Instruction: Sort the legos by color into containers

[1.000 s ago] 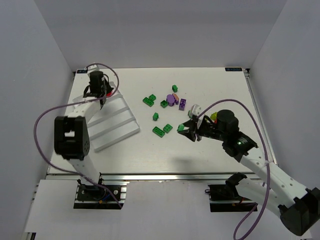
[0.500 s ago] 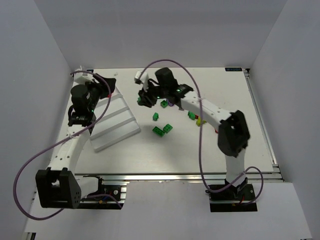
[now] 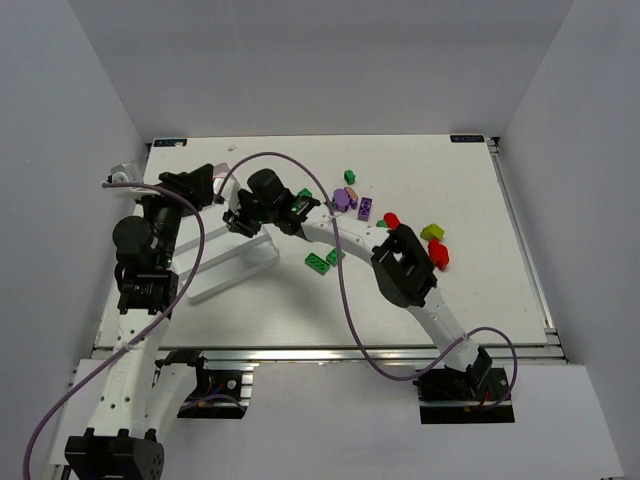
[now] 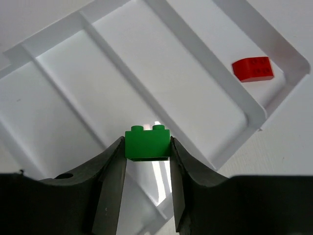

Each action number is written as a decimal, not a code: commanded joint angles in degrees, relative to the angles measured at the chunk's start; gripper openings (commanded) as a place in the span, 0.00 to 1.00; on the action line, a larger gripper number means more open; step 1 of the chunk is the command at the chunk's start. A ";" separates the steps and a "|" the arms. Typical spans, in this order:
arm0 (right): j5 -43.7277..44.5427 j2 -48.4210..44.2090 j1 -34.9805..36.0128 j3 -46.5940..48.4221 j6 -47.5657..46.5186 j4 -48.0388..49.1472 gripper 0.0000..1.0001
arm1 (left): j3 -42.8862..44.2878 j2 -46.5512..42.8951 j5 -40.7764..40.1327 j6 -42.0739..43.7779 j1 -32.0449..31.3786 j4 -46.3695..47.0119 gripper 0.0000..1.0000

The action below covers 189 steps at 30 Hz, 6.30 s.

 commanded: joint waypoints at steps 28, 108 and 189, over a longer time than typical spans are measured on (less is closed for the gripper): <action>9.64 14.92 -2.93 17.49 6.75 15.58 0.60 | -0.81 1.76 1.37 0.47 0.46 0.48 0.82; 22.21 -59.54 -47.14 -71.72 12.64 -9.47 0.76 | 18.18 22.16 -12.42 25.25 -35.22 -22.29 0.75; 2.96 -86.24 -20.33 -82.27 8.15 9.68 0.00 | 4.11 31.03 27.21 -0.85 -34.96 11.91 0.85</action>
